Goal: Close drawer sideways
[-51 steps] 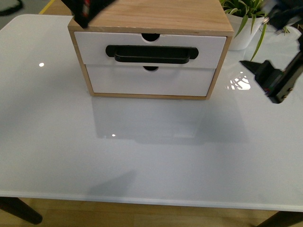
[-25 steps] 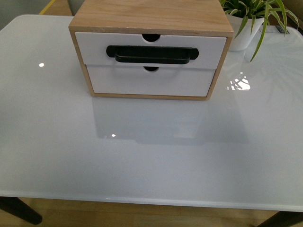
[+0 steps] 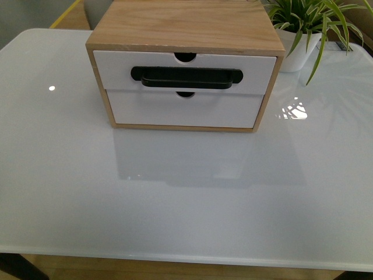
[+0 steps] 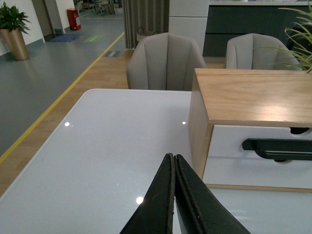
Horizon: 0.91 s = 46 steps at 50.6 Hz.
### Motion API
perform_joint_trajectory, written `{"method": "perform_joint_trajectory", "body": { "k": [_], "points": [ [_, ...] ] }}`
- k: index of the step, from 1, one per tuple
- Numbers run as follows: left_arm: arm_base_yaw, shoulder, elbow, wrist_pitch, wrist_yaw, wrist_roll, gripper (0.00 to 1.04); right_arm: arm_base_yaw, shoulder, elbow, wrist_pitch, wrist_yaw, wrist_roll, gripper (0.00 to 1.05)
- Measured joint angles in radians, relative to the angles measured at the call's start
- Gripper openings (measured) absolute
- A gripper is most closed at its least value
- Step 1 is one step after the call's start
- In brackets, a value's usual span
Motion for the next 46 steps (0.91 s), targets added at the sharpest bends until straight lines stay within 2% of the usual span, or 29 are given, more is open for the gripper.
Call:
{"method": "perform_joint_trajectory", "body": {
  "k": [3,21,46],
  "points": [
    [0.0,-0.016,-0.035,0.024,-0.001,0.0,0.02,0.0,-0.059,-0.005,-0.055,0.0,0.0,0.02],
    [0.0,-0.336,-0.082,-0.25,-0.001,0.0,0.02,0.0,-0.347,-0.006,-0.315,0.0,0.0,0.02],
    [0.0,-0.629,-0.083,-0.524,-0.001,0.0,0.02,0.0,-0.566,-0.006,-0.528,0.0,0.0,0.02]
  ]
}}
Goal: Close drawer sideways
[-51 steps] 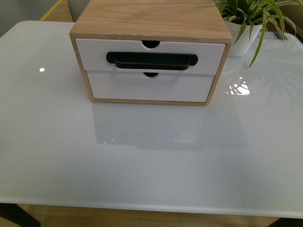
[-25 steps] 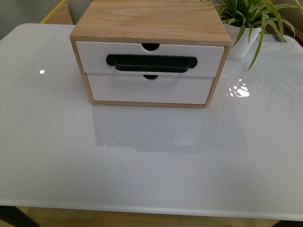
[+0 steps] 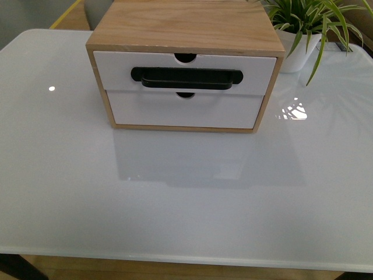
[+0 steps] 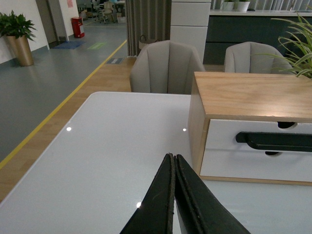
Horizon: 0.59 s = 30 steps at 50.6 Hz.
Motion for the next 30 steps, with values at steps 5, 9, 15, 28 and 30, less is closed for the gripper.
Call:
{"method": "perform_joint_trajectory", "body": {
  "k": [5,9,15,28,30],
  "points": [
    [0.0,-0.039,0.0,-0.039,0.0,0.0,0.02,0.0,-0.029,0.0,-0.027,0.0,0.0,0.02],
    [0.0,-0.072,0.0,-0.072,0.0,0.0,0.02,0.0,-0.053,0.0,-0.052,0.0,0.0,0.02],
    [0.0,-0.107,0.0,-0.106,0.0,0.0,0.02,0.0,-0.082,0.0,-0.082,0.0,0.0,0.02],
    [0.0,-0.201,0.0,-0.206,0.0,0.0,0.02,0.0,-0.245,0.0,-0.25,0.0,0.0,0.02],
    [0.0,-0.271,0.0,-0.306,0.0,0.0,0.02,0.0,-0.245,0.0,-0.251,0.0,0.0,0.02]
  ]
}}
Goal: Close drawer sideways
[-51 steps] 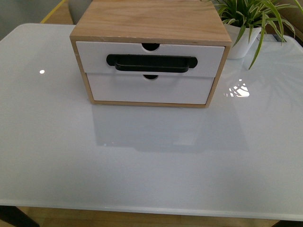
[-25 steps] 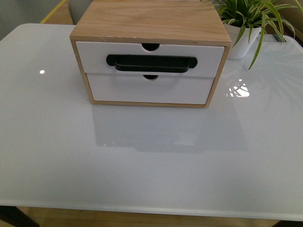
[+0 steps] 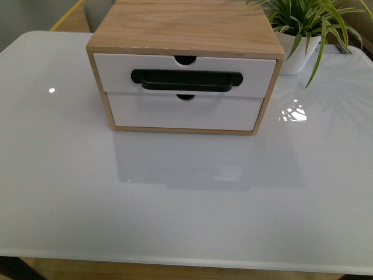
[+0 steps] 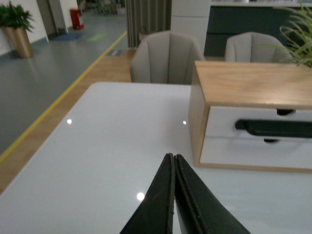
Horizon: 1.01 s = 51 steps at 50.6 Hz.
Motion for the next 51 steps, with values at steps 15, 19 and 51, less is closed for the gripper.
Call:
{"method": "perform_joint_trajectory", "body": {
  "k": [15,19,51],
  "points": [
    [0.0,-0.072,0.0,-0.042,0.0,0.0,0.07,0.0,-0.001,0.0,-0.001,0.0,0.0,0.08],
    [0.0,-0.072,0.0,-0.042,0.0,0.0,0.24,0.0,-0.001,0.0,-0.001,0.0,0.0,0.26],
    [0.0,-0.072,0.0,-0.042,0.0,0.0,0.96,0.0,-0.001,0.0,-0.001,0.0,0.0,0.96]
  ]
}}
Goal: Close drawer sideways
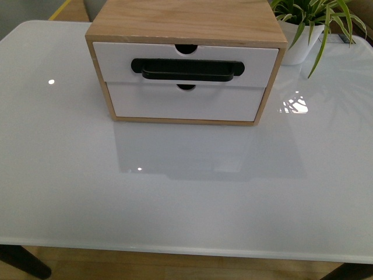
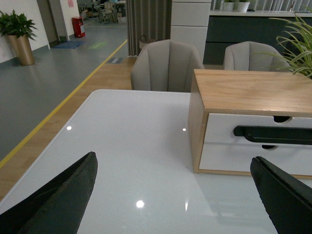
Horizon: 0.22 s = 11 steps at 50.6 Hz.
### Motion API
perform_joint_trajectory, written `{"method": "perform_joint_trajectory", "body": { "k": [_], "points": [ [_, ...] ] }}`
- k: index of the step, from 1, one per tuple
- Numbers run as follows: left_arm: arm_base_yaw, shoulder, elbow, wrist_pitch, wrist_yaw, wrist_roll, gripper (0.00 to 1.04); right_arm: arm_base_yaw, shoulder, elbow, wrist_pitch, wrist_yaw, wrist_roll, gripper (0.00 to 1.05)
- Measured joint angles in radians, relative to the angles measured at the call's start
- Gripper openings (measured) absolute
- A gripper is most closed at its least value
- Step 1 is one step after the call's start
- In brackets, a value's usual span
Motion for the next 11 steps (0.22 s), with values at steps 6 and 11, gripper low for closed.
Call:
{"method": "perform_joint_trajectory", "body": {
  "k": [6,11],
  "points": [
    [0.0,0.0,0.0,0.0,0.0,0.0,0.96,0.0,0.0,0.0,0.0,0.0,0.0,0.96],
    [0.0,0.0,0.0,0.0,0.0,0.0,0.96,0.0,0.0,0.0,0.0,0.0,0.0,0.96]
  ]
}}
